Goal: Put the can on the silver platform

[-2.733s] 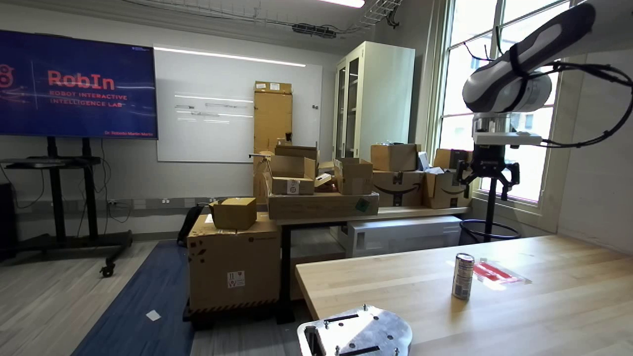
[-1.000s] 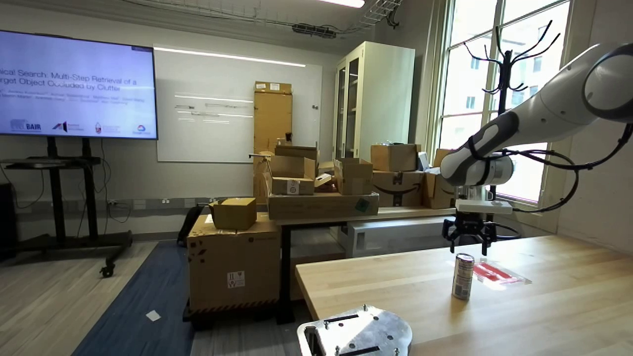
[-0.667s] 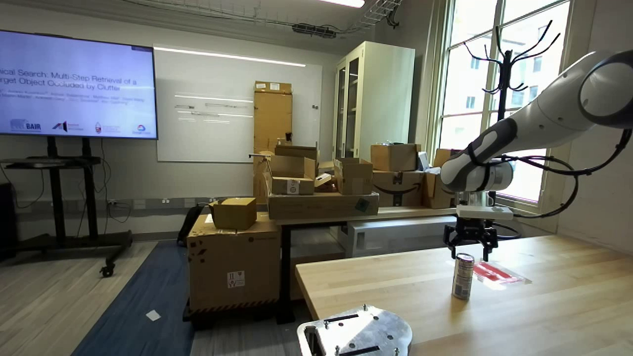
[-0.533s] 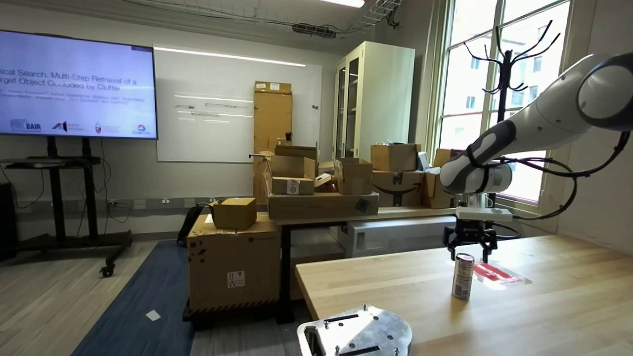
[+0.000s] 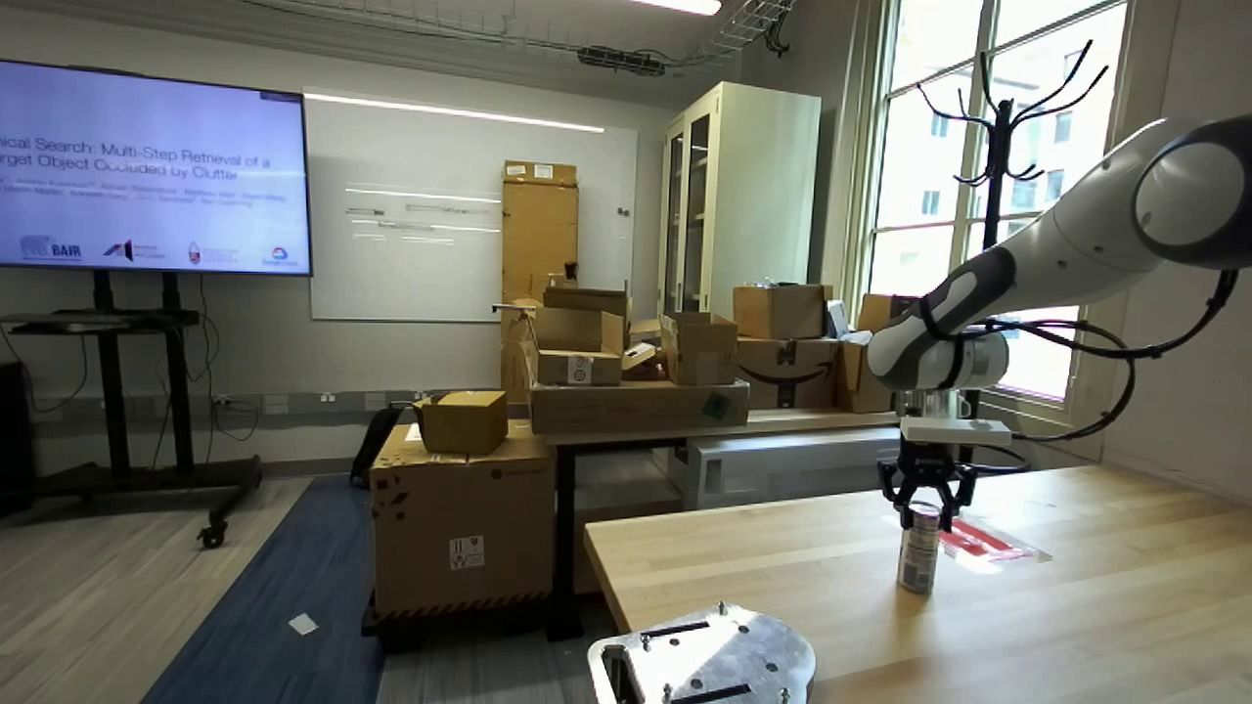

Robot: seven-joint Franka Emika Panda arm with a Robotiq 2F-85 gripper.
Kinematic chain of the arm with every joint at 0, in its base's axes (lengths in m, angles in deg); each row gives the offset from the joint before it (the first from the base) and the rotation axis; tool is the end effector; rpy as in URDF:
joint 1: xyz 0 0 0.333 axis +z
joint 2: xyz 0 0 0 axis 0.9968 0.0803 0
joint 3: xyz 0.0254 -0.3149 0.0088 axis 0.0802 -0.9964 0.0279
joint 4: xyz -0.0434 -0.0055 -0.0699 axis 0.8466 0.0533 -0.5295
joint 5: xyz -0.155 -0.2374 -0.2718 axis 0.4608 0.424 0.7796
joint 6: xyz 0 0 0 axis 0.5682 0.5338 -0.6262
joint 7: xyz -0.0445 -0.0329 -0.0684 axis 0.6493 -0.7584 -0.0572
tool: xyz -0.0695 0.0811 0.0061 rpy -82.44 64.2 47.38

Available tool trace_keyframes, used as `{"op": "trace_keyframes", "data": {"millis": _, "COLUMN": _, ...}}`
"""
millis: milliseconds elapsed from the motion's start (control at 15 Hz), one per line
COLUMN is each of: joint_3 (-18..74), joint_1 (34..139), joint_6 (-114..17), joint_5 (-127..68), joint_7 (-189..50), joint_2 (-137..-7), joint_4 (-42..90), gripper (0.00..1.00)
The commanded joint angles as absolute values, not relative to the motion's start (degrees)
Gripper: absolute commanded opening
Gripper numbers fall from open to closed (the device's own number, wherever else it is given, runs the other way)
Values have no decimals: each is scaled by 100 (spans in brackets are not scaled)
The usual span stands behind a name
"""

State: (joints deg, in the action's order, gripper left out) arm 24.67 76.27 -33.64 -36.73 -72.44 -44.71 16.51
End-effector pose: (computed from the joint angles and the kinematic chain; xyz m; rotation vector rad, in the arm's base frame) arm 0.6754 -0.1813 0.2114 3.0369 -0.6748 -0.2396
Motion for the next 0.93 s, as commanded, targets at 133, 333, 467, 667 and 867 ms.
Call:
{"op": "trace_keyframes", "data": {"millis": 133, "joint_3": 2545, "joint_1": 7552, "joint_6": -3457, "joint_5": -3702, "joint_7": -7015, "joint_2": -4444, "joint_4": 1553, "gripper": 33}}
{"op": "trace_keyframes", "data": {"millis": 333, "joint_3": 2556, "joint_1": 7559, "joint_6": -3556, "joint_5": -3709, "joint_7": -6937, "joint_2": -4733, "joint_4": 1805, "gripper": 33}}
{"op": "trace_keyframes", "data": {"millis": 467, "joint_3": 2554, "joint_1": 7620, "joint_6": -3689, "joint_5": -3657, "joint_7": -6843, "joint_2": -5147, "joint_4": 2146, "gripper": 33}}
{"op": "trace_keyframes", "data": {"millis": 667, "joint_3": 2623, "joint_1": 7723, "joint_6": -3773, "joint_5": -3645, "joint_7": -6692, "joint_2": -5807, "joint_4": 2578, "gripper": 33}}
{"op": "trace_keyframes", "data": {"millis": 867, "joint_3": 2786, "joint_1": 7983, "joint_6": -3696, "joint_5": -3561, "joint_7": -6603, "joint_2": -6441, "joint_4": 2949, "gripper": 33}}
